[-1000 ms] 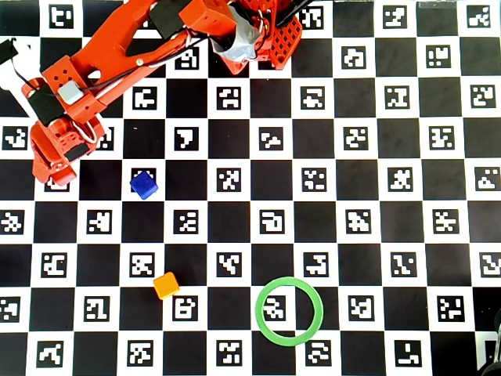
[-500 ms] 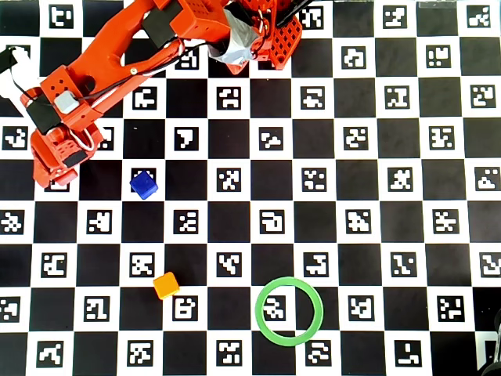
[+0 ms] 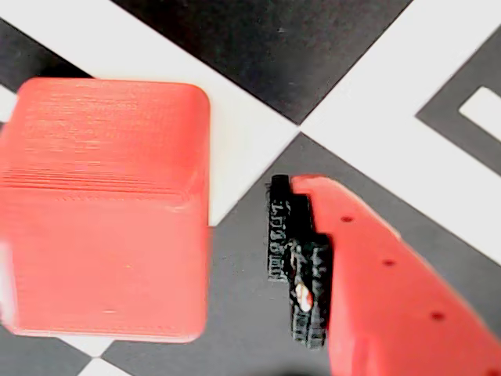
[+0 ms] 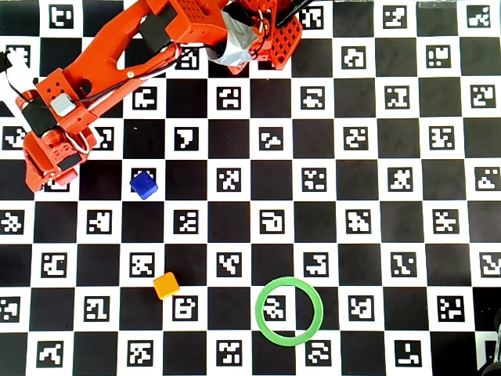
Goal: Grab the red cube then put it in the green circle then put the blue cube on top and finally the orange cube on top
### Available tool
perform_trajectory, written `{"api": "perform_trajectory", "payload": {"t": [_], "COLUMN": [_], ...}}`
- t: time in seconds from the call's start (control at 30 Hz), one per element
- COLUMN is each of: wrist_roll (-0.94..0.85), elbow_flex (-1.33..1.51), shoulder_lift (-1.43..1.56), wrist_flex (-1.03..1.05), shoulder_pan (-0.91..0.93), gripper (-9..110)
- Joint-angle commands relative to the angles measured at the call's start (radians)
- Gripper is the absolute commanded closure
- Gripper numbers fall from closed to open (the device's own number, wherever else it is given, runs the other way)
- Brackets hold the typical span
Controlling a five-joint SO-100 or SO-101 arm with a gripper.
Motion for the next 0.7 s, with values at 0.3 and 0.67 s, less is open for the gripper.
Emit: {"api": "perform_trajectory", "payload": {"t": [0.3,0.67], "wrist_roll": [-0.02,-0.034], "elbow_flex": [-0.028,0.029], "shoulder_lift": [0.051,0.078], "wrist_flex": [-0.081,-0.115], "shoulder_pan": [0.009,0.008], "gripper": [78,85]}}
